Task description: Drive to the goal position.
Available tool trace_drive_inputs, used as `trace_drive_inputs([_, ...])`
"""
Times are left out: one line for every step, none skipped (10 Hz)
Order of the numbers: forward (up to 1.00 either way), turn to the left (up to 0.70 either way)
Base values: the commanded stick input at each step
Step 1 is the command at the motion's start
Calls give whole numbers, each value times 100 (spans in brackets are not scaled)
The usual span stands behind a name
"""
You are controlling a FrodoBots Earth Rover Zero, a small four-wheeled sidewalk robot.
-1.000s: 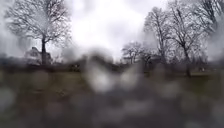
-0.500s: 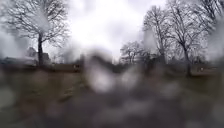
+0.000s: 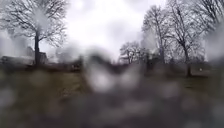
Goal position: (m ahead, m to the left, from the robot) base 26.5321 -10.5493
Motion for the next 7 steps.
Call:
trace_drive_inputs([100, 0])
trace_drive_inputs([100, 0])
trace_drive_inputs([100, 0])
trace_drive_inputs([100, 0])
trace_drive_inputs([100, 0])
trace_drive_inputs([100, 0])
trace_drive_inputs([100, 0])
